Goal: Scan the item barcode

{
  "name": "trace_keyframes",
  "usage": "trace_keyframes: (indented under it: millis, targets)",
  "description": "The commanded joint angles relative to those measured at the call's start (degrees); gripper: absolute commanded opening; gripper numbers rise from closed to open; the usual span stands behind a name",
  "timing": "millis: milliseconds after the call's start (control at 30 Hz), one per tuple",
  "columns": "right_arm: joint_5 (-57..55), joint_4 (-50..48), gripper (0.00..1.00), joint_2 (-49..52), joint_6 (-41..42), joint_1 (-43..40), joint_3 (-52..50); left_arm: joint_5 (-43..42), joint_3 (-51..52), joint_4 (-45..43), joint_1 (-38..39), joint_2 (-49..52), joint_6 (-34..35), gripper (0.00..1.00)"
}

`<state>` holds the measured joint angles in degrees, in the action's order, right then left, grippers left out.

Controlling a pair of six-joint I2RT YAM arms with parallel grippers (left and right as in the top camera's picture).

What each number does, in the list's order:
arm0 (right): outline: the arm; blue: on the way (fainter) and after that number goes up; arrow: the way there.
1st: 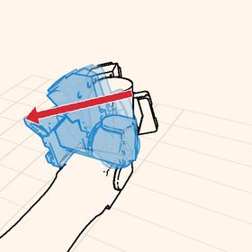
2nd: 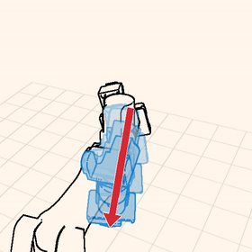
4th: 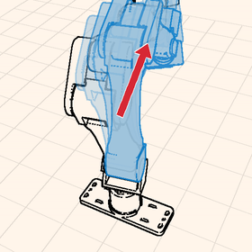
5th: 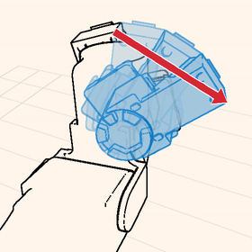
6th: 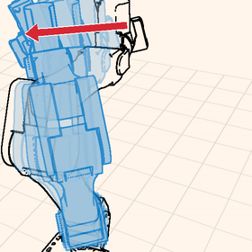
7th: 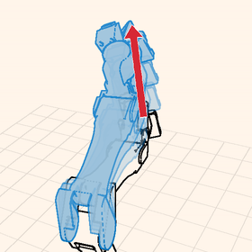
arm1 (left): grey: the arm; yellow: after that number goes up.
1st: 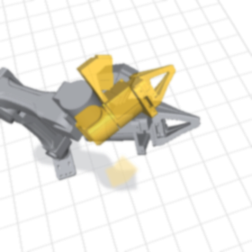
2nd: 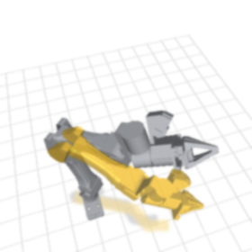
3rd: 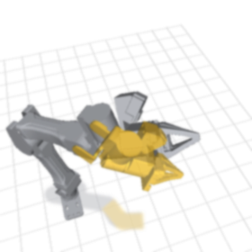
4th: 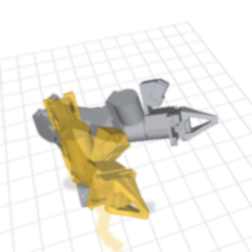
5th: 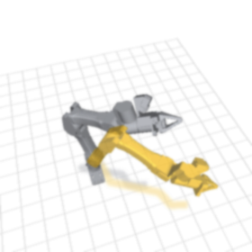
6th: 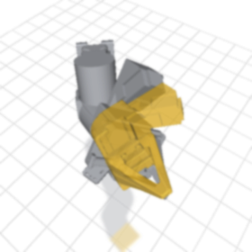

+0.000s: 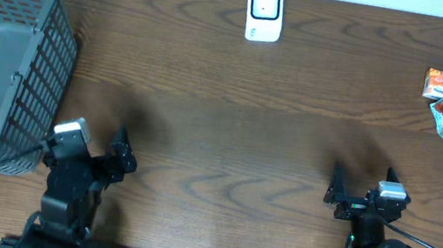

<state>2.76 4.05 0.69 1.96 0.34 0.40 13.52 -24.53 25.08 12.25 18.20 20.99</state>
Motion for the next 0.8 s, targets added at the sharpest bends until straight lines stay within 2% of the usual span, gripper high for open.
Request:
trace_keyframes:
  millis: [0,567,767]
  targets:
    - [-0.5,0.2,0.99,-0.4,0.6,-0.5,0.0,0.7,3.0,-3.3,-0.1,-3.9,-0.4,0.98]
    - [-0.5,0.2,0.99,-0.4,0.6,-0.5,0.0,-4.1,16.9,-21.8,-3.5,-15.6,-0.3,0.98]
    - [-0.5,0.2,0.99,-0.4,0.6,-0.5,0.0,-4.2,20.0,-24.0,-4.3,-18.1,-0.3,0.98]
